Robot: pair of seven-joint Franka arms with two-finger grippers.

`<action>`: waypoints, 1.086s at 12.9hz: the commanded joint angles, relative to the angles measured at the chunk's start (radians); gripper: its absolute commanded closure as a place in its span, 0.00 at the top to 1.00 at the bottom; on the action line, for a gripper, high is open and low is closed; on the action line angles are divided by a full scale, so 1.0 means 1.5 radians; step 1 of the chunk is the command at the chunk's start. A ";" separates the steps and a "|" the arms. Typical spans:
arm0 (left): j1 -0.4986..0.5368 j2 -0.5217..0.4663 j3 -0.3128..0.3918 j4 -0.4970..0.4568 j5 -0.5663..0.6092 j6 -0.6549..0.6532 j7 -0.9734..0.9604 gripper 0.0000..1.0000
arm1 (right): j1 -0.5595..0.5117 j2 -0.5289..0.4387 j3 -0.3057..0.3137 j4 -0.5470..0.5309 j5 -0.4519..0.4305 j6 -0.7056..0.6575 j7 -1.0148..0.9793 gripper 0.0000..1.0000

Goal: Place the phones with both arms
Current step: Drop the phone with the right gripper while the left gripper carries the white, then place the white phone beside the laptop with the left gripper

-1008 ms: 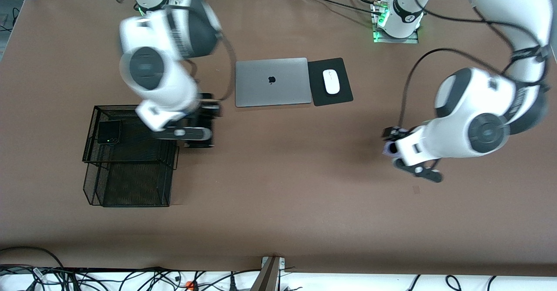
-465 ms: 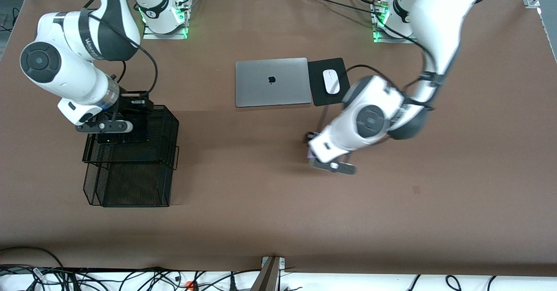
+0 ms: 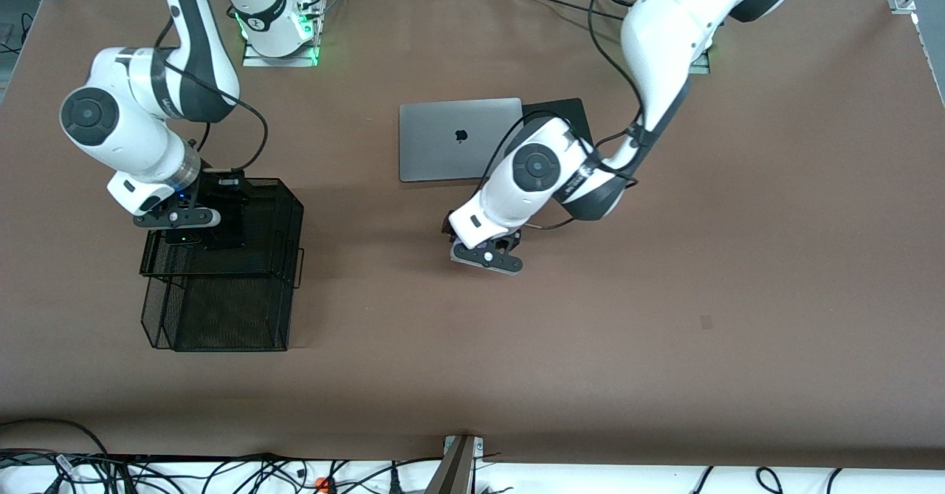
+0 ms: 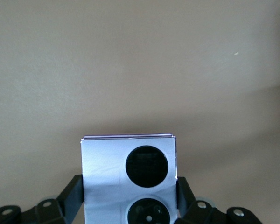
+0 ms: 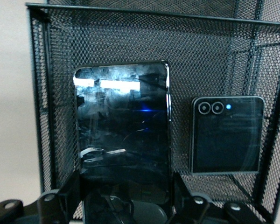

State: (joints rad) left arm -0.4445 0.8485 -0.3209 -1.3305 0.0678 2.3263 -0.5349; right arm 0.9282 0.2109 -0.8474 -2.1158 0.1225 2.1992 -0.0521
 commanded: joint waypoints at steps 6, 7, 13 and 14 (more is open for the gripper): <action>-0.131 0.070 0.129 0.033 0.002 0.104 -0.120 0.28 | 0.001 0.065 0.001 0.023 0.096 0.030 -0.031 1.00; -0.130 0.072 0.130 0.032 0.003 0.104 -0.119 0.30 | 0.000 0.065 0.001 0.031 0.096 0.027 -0.031 1.00; -0.121 0.061 0.130 0.029 0.004 0.103 -0.114 1.00 | -0.008 0.058 -0.006 0.176 0.093 -0.147 -0.027 1.00; -0.112 0.042 0.130 0.025 0.005 0.094 -0.113 1.00 | -0.008 0.060 -0.015 0.216 0.088 -0.199 -0.025 1.00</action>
State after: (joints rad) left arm -0.6280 0.9472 -0.1302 -1.2944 0.0678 2.4840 -0.7013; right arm 0.9280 0.3036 -0.8577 -1.8891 0.2454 2.0211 -0.0781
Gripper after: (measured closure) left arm 0.093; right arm 0.000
